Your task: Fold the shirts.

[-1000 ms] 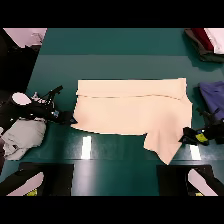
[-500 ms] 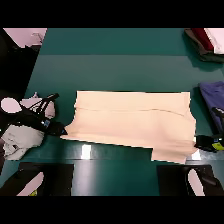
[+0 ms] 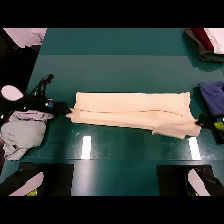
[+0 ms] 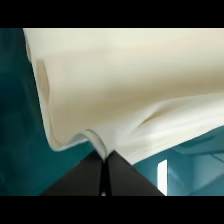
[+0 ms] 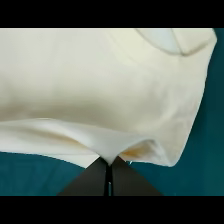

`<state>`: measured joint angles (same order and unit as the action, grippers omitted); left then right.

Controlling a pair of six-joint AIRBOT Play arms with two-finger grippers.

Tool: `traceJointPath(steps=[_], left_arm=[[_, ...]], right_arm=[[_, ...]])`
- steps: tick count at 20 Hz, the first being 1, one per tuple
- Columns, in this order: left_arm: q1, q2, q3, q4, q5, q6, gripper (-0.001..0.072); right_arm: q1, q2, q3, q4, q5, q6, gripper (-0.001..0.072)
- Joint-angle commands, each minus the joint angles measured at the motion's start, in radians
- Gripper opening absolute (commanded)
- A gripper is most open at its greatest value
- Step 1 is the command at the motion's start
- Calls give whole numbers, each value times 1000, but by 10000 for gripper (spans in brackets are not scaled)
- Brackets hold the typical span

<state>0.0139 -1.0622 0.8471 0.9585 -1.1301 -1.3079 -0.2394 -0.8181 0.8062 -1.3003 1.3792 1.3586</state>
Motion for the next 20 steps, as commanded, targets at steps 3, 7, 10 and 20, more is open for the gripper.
traceJointPath(steps=[3, 7, 10, 20], left_arm=[[0, -212, 150, -85, 123, -2, 22], [0, -307, 167, -85, 205, -1, 23], [0, -351, 167, -114, 280, -1, 23], [0, -366, 319, -270, 249, 0, 672]], right_arm=[[107, -319, 232, 23, -85, -17, 17], [169, -512, 386, 23, -116, -3, 17], [193, -626, 492, 26, -113, 3, 17], [150, -759, 735, 255, -96, 11, 595]])
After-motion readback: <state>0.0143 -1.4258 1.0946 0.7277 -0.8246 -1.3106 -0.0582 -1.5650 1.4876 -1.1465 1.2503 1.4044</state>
